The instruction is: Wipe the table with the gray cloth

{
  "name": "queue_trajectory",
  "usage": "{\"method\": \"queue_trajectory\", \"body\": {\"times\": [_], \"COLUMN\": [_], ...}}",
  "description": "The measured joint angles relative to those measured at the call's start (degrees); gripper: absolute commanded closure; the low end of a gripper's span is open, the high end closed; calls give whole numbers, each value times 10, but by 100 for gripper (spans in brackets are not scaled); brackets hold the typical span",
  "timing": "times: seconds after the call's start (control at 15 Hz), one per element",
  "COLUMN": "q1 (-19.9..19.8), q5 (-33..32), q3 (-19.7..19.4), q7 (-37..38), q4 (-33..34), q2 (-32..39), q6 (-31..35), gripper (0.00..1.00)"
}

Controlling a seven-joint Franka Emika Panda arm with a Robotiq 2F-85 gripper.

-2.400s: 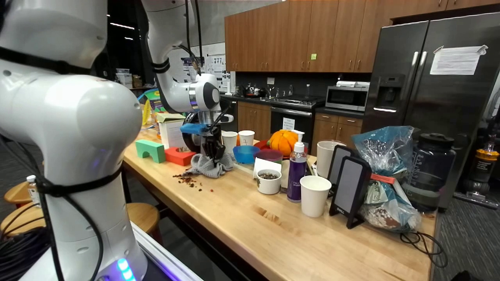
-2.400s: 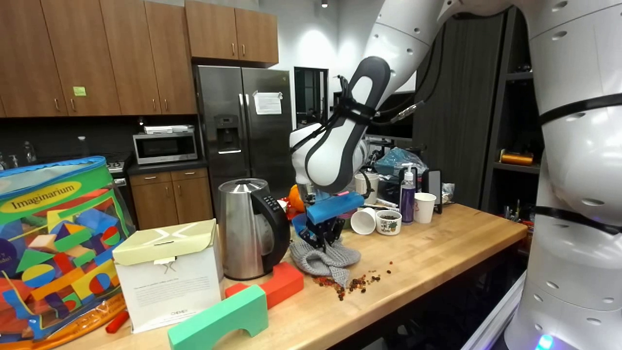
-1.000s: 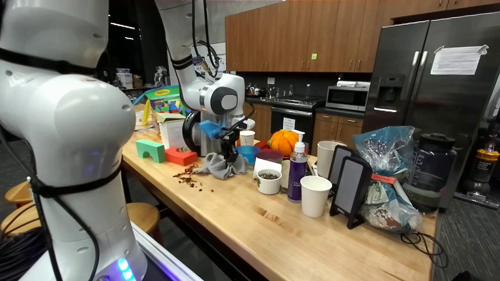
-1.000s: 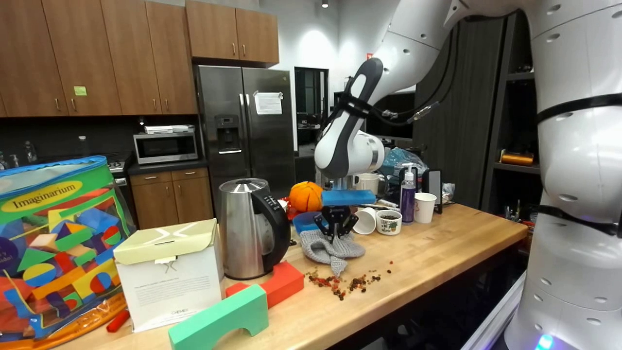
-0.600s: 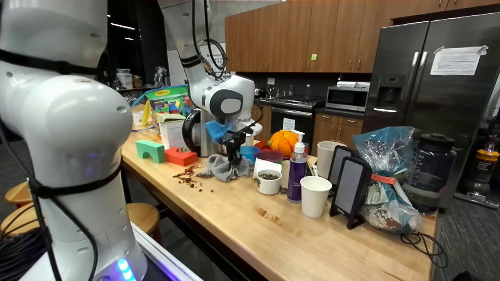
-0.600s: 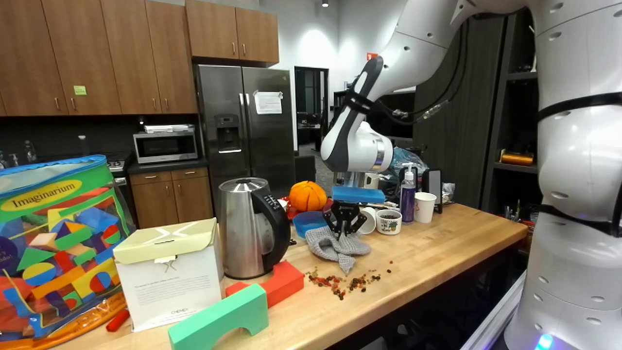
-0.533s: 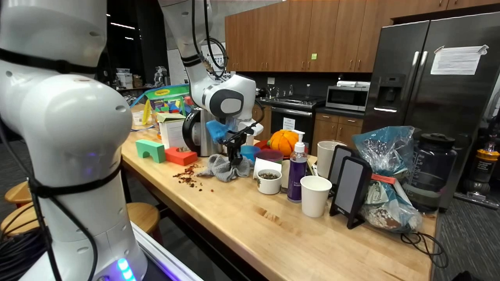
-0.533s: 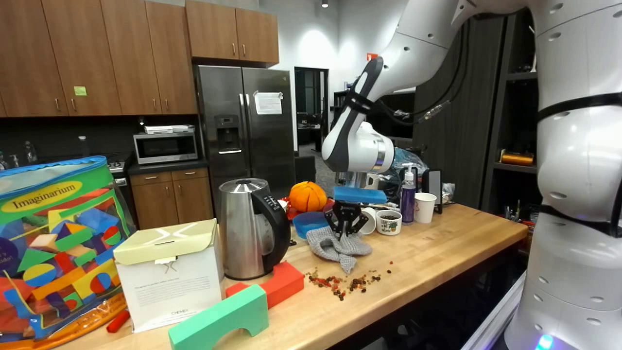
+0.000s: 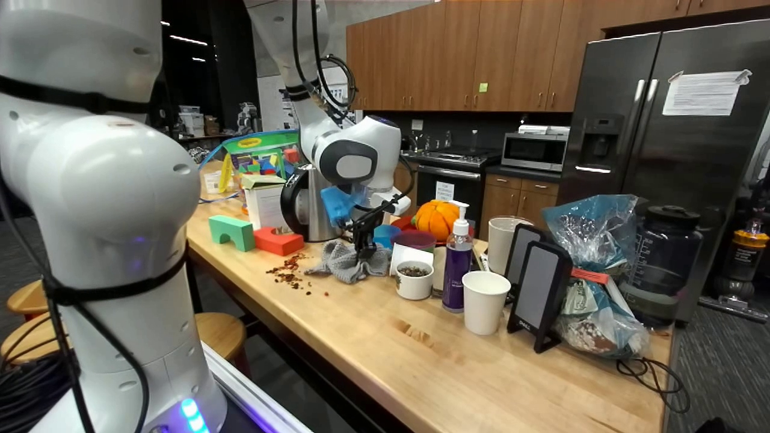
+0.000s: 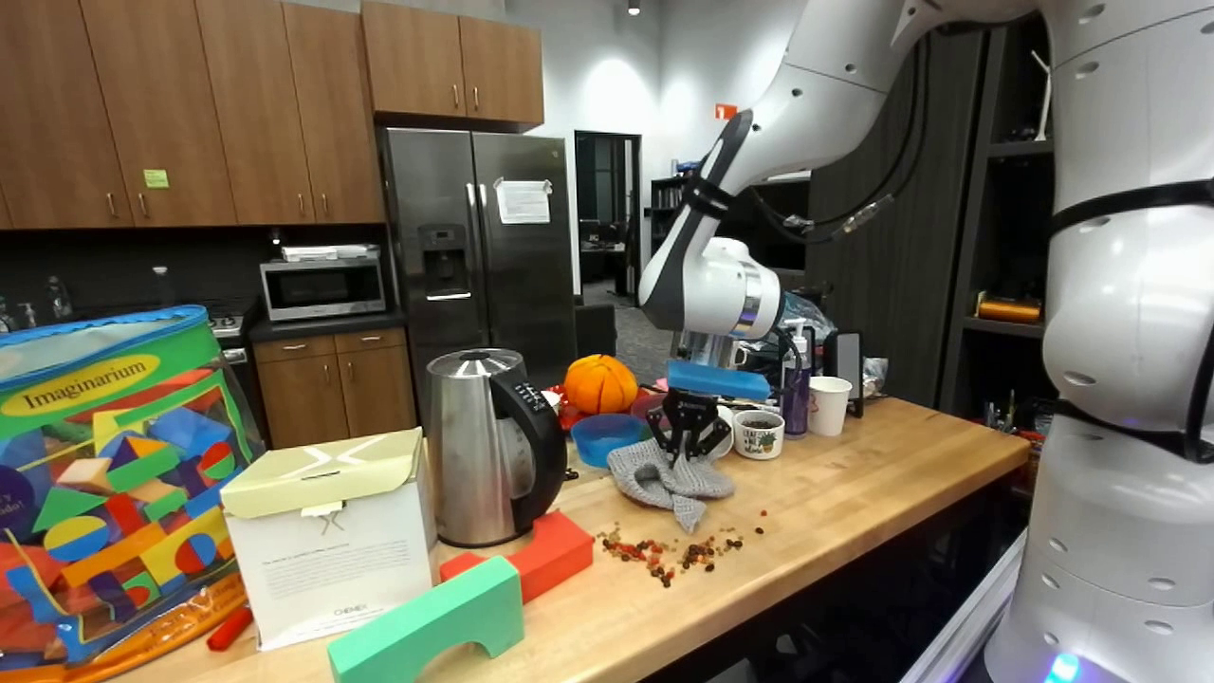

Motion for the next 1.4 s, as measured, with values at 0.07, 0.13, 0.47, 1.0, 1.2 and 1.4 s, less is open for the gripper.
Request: {"method": "queue_trajectory", "body": {"times": [0.07,0.13,0.47,1.0,1.2,1.4], "q1": [1,3,31,106,134,152], "q5": [-2,-10,-124,-306,-350,-378], "q3": [1,1,1,-1,-1,-2], "q7": [-1,0,51,165,191,216], "q4": [-1,-3,1,40,53,58], "q2": [0,-1,2,24,32,35], "q6": [4,7,13,-1,-2,-2], "gripper": [97,97,97,97,97,97]}}
